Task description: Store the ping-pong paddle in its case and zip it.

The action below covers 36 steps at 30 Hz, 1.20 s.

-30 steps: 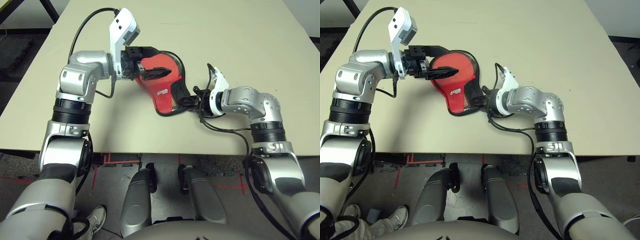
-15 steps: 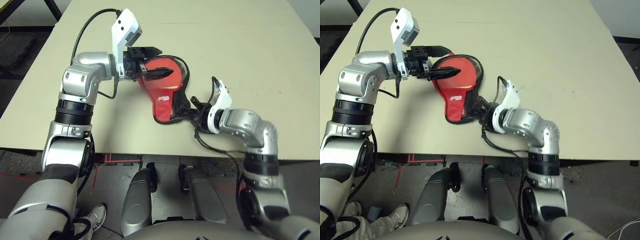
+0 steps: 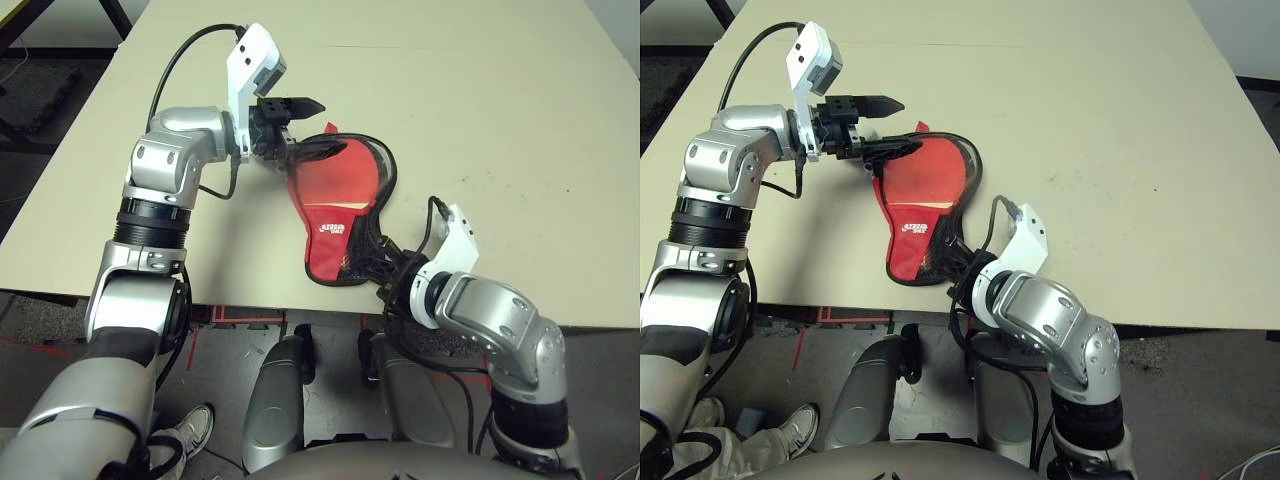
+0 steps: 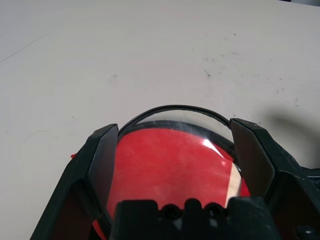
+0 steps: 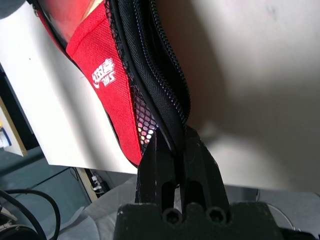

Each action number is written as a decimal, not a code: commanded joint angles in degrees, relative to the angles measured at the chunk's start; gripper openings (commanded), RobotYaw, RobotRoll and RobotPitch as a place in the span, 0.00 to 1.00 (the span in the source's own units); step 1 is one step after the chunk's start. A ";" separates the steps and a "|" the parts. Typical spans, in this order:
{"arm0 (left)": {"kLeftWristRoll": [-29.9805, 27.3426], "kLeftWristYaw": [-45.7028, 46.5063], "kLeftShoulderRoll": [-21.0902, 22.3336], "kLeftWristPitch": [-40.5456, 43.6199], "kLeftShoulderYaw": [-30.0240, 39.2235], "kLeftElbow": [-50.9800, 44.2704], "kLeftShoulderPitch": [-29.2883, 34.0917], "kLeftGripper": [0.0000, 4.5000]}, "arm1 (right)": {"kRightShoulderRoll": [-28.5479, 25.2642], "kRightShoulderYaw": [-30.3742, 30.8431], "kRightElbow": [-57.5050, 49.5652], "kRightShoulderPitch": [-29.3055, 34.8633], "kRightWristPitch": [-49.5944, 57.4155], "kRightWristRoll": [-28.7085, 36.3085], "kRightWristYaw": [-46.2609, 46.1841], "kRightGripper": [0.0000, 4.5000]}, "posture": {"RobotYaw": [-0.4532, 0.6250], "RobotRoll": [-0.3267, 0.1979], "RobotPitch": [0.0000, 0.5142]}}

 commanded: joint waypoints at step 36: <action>0.52 -0.80 0.92 -2.27 -0.28 3.01 -2.62 1.00 | -49.09 -5.72 23.79 -24.44 33.67 0.21 54.69 0.99 | 0.41 0.62 0.47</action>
